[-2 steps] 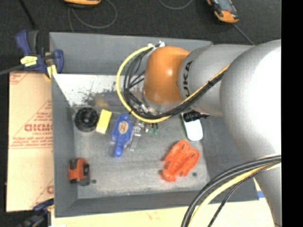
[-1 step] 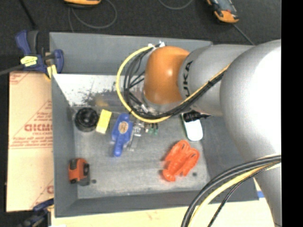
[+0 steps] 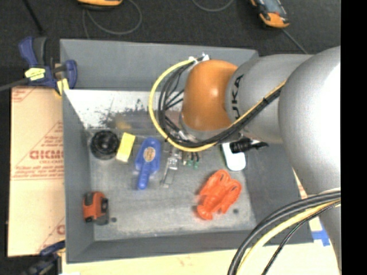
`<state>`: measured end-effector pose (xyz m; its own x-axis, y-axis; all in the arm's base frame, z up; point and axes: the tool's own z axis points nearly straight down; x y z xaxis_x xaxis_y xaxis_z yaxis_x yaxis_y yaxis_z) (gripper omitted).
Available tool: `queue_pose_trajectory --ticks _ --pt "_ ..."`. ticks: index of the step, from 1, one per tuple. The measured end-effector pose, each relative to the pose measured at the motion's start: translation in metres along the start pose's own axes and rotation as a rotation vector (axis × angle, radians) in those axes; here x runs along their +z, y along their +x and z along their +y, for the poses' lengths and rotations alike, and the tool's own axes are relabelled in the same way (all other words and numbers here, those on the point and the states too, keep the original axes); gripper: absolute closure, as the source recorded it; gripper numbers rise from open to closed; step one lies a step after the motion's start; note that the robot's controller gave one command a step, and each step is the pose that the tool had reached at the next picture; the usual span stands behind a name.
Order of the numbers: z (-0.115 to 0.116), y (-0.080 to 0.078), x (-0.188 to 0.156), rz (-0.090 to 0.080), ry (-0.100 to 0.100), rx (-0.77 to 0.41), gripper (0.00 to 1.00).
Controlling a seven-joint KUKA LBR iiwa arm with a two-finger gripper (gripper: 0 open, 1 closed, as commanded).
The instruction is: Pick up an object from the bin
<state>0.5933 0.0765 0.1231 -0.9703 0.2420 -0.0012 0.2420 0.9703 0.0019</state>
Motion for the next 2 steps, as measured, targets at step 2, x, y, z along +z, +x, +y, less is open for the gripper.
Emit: queue_pose_trajectory --ticks 2 --pt "0.016 0.005 0.042 -0.004 0.000 -0.293 0.00"
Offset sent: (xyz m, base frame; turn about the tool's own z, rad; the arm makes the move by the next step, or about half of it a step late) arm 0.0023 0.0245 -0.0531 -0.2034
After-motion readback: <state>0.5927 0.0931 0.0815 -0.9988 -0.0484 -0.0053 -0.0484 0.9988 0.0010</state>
